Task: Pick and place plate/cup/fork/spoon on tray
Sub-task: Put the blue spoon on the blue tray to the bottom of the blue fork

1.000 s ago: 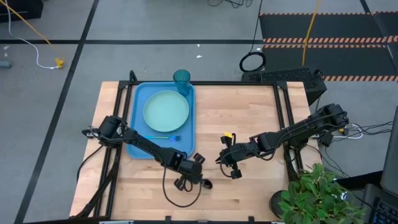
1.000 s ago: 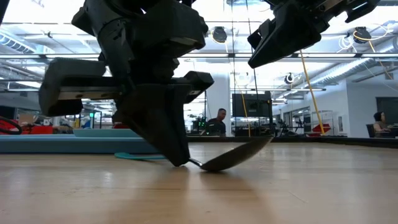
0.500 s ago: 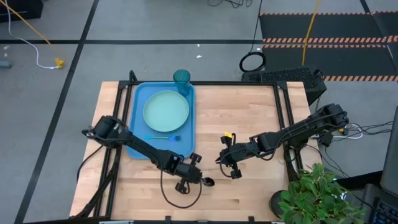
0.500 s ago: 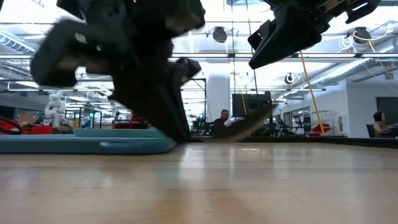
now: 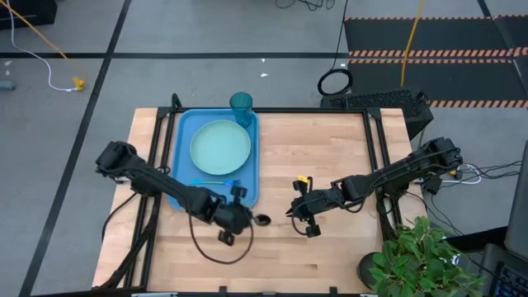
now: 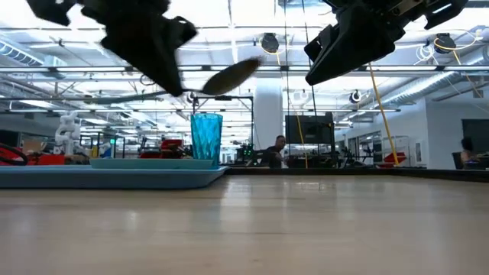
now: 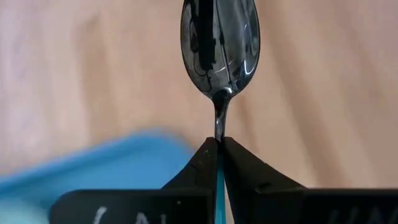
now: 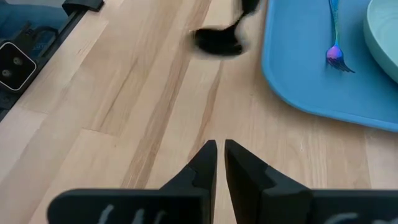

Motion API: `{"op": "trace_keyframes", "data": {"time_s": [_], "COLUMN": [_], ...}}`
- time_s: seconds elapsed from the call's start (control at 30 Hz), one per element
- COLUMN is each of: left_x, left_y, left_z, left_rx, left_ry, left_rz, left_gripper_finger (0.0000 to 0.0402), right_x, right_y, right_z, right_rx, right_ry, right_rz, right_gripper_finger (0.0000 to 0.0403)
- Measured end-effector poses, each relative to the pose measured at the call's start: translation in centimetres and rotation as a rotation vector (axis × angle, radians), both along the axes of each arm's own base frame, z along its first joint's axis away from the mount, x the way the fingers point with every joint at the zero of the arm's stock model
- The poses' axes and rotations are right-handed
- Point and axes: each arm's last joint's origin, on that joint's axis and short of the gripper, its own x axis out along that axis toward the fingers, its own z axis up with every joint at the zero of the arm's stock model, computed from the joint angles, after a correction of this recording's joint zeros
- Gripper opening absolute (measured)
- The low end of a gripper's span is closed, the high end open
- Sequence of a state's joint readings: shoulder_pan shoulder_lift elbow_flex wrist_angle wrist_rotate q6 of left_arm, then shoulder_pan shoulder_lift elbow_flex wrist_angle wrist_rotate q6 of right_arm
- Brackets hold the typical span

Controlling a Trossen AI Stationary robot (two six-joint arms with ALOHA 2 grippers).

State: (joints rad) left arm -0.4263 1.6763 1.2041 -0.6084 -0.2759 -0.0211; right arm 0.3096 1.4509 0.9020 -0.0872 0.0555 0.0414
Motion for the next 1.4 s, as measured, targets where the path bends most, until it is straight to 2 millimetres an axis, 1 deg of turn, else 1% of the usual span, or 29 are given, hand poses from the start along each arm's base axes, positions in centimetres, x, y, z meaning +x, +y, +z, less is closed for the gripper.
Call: {"op": "trace_keyframes", "data": {"time_s": [0.17, 0.3, 0.43, 0.63, 0.8, 0.93, 1.13, 1.3, 1.4], "left_x": [-2.2, -3.6, -4.9, -6.5, -7.3, -7.7, -8.0, -8.3, -8.5], "left_y": [1.4, 2.6, 3.6, 5.4, 6.3, 6.6, 6.6, 6.7, 6.7], "left_z": [1.2, 1.0, -0.2, -2.6, -4.8, -6.0, -6.9, -7.4, -7.8], "left_rx": [0.089, 0.139, 0.163, 0.185, 0.189, 0.177, 0.141, 0.134, 0.131], "left_ry": [0.072, 0.105, 0.140, 0.211, 0.239, 0.224, 0.228, 0.240, 0.243], "left_rz": [0.096, 0.163, 0.209, 0.277, 0.297, 0.303, 0.281, 0.276, 0.285], "left_gripper_finger": [0.0007, 0.0015, 0.0022, 0.0007, 0.0026, 0.0022, 0.0009, 0.0025, 0.0028], "right_x": [0.0, 0.0, 0.0, 0.0, 0.0, 0.0, 0.0, 0.0, 0.0], "right_y": [0.0, 0.0, 0.0, 0.0, 0.0, 0.0, 0.0, 0.0, 0.0], "right_z": [0.0, 0.0, 0.0, 0.0, 0.0, 0.0, 0.0, 0.0, 0.0], "right_rx": [0.012, 0.018, 0.019, 0.019, 0.020, 0.020, 0.019, 0.018, 0.018], "right_ry": [0.007, 0.007, 0.007, 0.005, 0.002, 0.000, -0.001, -0.001, -0.001], "right_rz": [-0.012, -0.017, -0.018, -0.018, -0.018, -0.018, -0.020, -0.020, -0.020], "right_gripper_finger": [0.0022, 0.0022, 0.0022, 0.0022, 0.0022, 0.0022, 0.0022, 0.0022, 0.0022]}}
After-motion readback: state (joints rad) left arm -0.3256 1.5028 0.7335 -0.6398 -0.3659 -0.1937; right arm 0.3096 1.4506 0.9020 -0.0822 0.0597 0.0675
